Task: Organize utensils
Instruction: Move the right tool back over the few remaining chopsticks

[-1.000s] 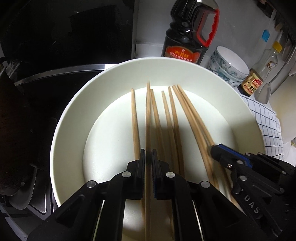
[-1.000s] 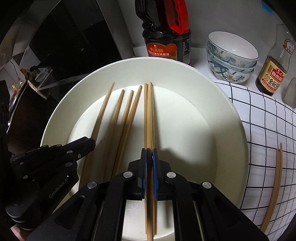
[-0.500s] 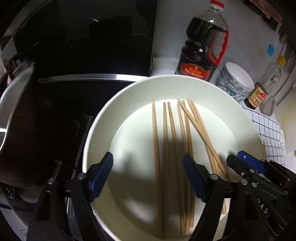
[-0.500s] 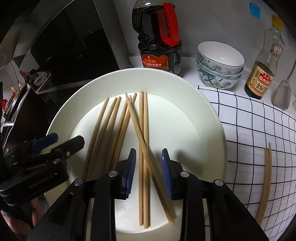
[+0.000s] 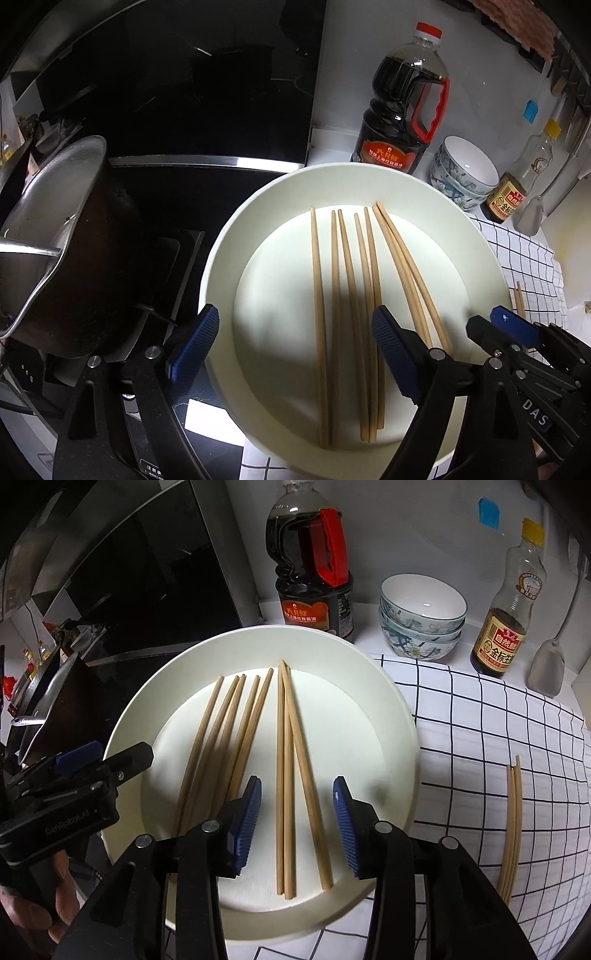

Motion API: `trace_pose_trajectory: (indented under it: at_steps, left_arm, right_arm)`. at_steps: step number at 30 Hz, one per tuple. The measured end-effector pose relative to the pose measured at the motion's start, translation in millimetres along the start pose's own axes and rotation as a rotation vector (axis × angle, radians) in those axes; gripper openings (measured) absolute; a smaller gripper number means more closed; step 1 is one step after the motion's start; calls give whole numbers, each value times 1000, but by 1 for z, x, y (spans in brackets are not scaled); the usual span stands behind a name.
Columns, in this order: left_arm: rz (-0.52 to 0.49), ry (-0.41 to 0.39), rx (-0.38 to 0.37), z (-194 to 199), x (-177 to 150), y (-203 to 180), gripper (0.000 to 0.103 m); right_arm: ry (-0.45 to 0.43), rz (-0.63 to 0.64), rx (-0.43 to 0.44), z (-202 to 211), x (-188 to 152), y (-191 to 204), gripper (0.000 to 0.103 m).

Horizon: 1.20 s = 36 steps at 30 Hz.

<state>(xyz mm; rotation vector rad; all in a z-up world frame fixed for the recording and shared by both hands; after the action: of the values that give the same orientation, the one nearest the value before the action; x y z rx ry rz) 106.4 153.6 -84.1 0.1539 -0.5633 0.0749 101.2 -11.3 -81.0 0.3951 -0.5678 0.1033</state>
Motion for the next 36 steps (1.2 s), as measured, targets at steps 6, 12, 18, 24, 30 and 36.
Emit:
trace_pose_trajectory:
  at_steps: [6, 12, 18, 24, 30, 36]
  left_arm:
    - [-3, -5, -10, 5, -3, -5, 83]
    - [-27, -28, -33, 18, -3, -22, 83]
    - [-51, -37, -55, 32, -9, -49, 83]
    - [-73, -34, -85, 51, -23, -90, 83]
    - [-85, -58, -95, 81, -50, -140, 92]
    - [-98, -53, -70, 93, -76, -188, 94]
  right_arm:
    - [-13, -4, -4, 10, -5, -2, 39]
    - [-46, -23, -21, 31, -12, -13, 41]
    - [-76, -55, -49, 59, -26, -37, 44]
    - [-105, -81, -80, 95, -52, -76, 48]
    - [-122, -106, -107, 131, -84, -133, 52]
    - [-121, -123, -120, 150, -117, -189, 54]
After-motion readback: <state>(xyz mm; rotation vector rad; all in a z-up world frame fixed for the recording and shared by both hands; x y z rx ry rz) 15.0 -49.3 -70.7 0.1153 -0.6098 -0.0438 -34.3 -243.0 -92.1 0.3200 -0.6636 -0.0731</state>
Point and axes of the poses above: each gripper's, at about its wrist camera, not at the fingertips, and z roughly against the way its jaws point, y to its left, x to its top, the point moved 2 cm from there along -z, roughly the way its jaws point, and after that the axes turned 13 degrees about x, right-handed, at the moved point
